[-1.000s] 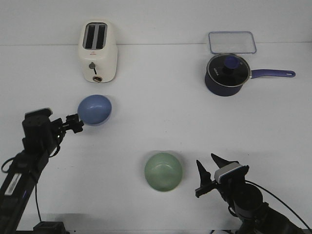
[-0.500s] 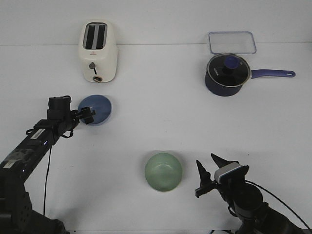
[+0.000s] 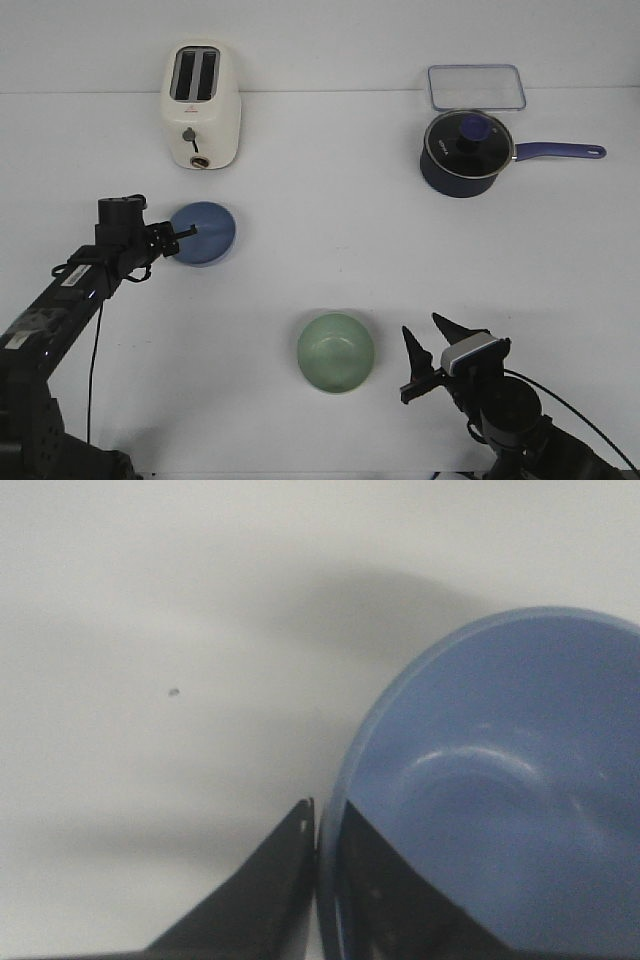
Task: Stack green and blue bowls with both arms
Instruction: 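Carry the blue bowl with the left gripper over the green bowl, then lower the blue bowl into the green bowl and open the left gripper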
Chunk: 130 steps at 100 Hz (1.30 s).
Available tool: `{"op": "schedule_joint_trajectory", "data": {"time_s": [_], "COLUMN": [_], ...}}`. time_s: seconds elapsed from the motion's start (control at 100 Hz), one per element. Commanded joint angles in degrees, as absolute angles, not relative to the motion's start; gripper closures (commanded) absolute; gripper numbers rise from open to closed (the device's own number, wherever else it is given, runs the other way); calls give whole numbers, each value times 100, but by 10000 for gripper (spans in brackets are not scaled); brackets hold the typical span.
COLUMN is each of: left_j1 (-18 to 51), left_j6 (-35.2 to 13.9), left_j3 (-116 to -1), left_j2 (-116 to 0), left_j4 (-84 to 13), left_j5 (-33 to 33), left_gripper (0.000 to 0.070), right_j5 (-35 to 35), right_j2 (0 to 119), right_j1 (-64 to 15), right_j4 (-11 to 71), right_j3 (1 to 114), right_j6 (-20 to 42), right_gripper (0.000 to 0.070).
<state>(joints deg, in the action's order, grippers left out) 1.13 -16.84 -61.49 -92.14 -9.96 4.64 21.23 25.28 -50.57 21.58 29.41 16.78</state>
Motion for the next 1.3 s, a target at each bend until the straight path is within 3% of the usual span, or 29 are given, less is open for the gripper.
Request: {"op": "schedule_joint_trajectory", "data": {"time_s": [0.0,0.16,0.33,0.68,0.87,1.02,1.08,1.21,1.29], "left_j1": [110,491,1634,4340,4818,4818,4831,4856,4849], "left_j6": [-1610,-1603,-1614,-2222,-2344,-2373,-2370,-2368,-2362], "left_j3": [-6267,-6265,-6230,-5638,-5542,-5542,-5542,-5544,-5555], "left_j2": [-8836,-7782,-7096,-7290,-7721,-7885,-7887,-7863,-7758], "left_j4": [-1011,-1527,-2040,-1876,-1662,-1339,-1293,-1291,-1374], "left_j5": [744,1181,1177,169,-202,-97,-99,-95,-93], "left_gripper": [691,691,691,692,691,678,612,318,273], "right_j5": [2147,2147,2147,2147,2145,2145,2145,2145,2145], "right_j2": [2556,2554,2554,2556,2554,2554,2556,2556,2556], "right_j1": [-5109,-5109,-5109,-5109,-5109,-5109,-5109,-5109,-5109], "right_j4": [2104,2104,2104,2121,2126,2134,2150,2156,2154], "right_j3": [2976,2976,2976,2976,2976,2976,2976,2976,2976], "right_j6": [1712,1710,1710,1704,1706,1704,1706,1704,1704], "right_gripper": [325,325,325,325,325,324,324,324,324]}}
